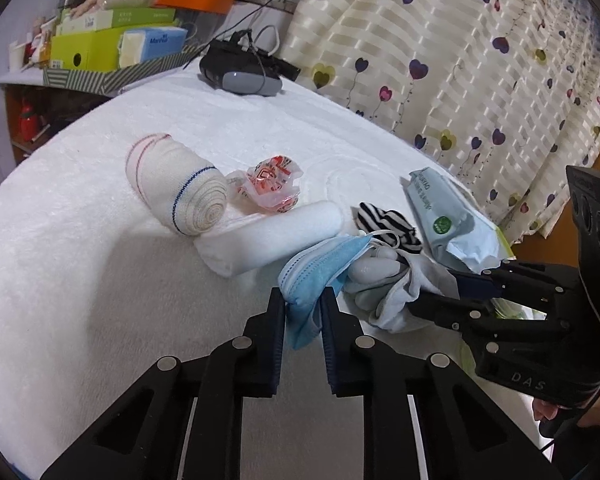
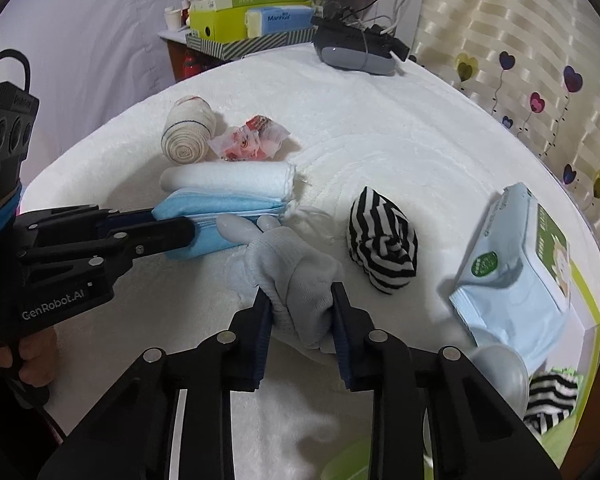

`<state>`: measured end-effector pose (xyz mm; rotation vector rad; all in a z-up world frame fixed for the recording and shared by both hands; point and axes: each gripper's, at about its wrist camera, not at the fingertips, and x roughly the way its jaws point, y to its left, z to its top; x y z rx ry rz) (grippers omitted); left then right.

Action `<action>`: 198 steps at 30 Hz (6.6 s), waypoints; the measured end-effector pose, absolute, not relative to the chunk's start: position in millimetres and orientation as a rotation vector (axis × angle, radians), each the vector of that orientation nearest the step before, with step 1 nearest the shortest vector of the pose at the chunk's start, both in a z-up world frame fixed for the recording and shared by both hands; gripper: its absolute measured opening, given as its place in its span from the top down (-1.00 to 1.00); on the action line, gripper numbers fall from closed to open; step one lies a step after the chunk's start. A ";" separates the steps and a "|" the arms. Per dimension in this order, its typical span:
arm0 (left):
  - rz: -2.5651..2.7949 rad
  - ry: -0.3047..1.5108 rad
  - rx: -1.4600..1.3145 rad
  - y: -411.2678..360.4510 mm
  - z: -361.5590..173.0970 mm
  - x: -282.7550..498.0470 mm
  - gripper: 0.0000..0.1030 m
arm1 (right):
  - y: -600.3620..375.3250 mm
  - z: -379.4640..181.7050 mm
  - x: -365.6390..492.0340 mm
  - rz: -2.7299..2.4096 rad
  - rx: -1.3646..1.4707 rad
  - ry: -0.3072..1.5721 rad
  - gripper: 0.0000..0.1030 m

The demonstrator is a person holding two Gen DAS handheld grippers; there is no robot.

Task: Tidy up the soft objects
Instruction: 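Grasp the blue face mask with the left gripper while the right gripper grasps the grey glove, then carry the mask and glove into the white box and open both grippers, then move both grippers toward the white bandage roll and candy bag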

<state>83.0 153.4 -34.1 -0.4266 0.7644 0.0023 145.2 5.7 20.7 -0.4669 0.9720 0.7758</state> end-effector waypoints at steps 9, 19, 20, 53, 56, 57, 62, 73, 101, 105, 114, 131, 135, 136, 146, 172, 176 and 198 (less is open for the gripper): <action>0.006 0.695 -0.404 145.8 -7.4 52.1 0.70 | -17.7 45.7 131.0 0.759 -0.351 0.894 0.47; 0.002 0.598 -0.359 119.4 27.7 30.7 0.70 | -52.2 77.7 107.3 0.757 -0.194 0.776 0.47; -0.003 0.594 -0.361 117.2 30.2 29.7 0.70 | -55.4 80.0 105.1 0.753 -0.183 0.769 0.47; -0.227 0.523 -0.269 14.2 79.9 41.3 0.70 | -210.0 122.7 86.0 0.484 0.010 0.639 0.47; -0.247 0.523 -0.258 3.7 81.9 44.2 0.70 | -219.4 123.0 86.6 0.467 0.018 0.636 0.47; -0.252 0.524 -0.256 0.5 82.9 46.0 0.70 | -222.0 122.9 86.8 0.462 0.020 0.635 0.47; -0.278 0.538 -0.241 -13.8 80.9 52.8 0.70 | -242.9 119.1 89.3 0.423 0.048 0.640 0.47; -0.355 0.619 -0.208 -56.6 57.7 73.5 0.70 | -279.9 108.4 97.6 0.356 0.096 0.658 0.47; -0.495 0.824 -0.034 -133.5 -9.6 125.9 0.65 | -301.9 71.5 168.4 0.302 0.129 0.731 0.47; -0.478 0.814 -0.038 -131.7 -5.7 125.7 0.46 | -296.0 65.3 187.4 0.312 0.108 0.757 0.47; -0.468 0.776 -0.067 -123.4 8.0 121.7 0.30 | -282.9 39.0 222.7 0.355 0.065 0.833 0.38; -0.425 0.720 -0.111 -102.6 27.1 105.7 0.27 | -280.1 69.0 170.9 0.349 0.029 0.718 0.04; -0.412 0.712 -0.118 -94.4 30.0 97.5 0.27 | -279.2 68.6 151.2 0.351 0.048 0.728 0.04; -0.409 0.710 -0.121 -91.3 30.9 95.3 0.27 | -277.8 67.8 145.1 0.351 0.048 0.729 0.04; -0.384 0.704 -0.143 -70.0 34.1 78.4 0.27 | -243.8 44.5 117.0 0.381 -0.081 0.789 0.04; -0.281 0.704 -0.184 -17.4 25.0 48.3 0.27 | -233.4 67.0 81.0 0.359 -0.015 0.723 0.04; -0.251 0.708 -0.192 -6.9 22.4 46.9 0.27 | -228.3 72.4 74.8 0.388 0.000 0.704 0.04; -0.044 0.687 -0.315 94.8 10.2 45.9 0.27 | -123.8 82.7 87.0 0.586 -0.092 0.729 0.04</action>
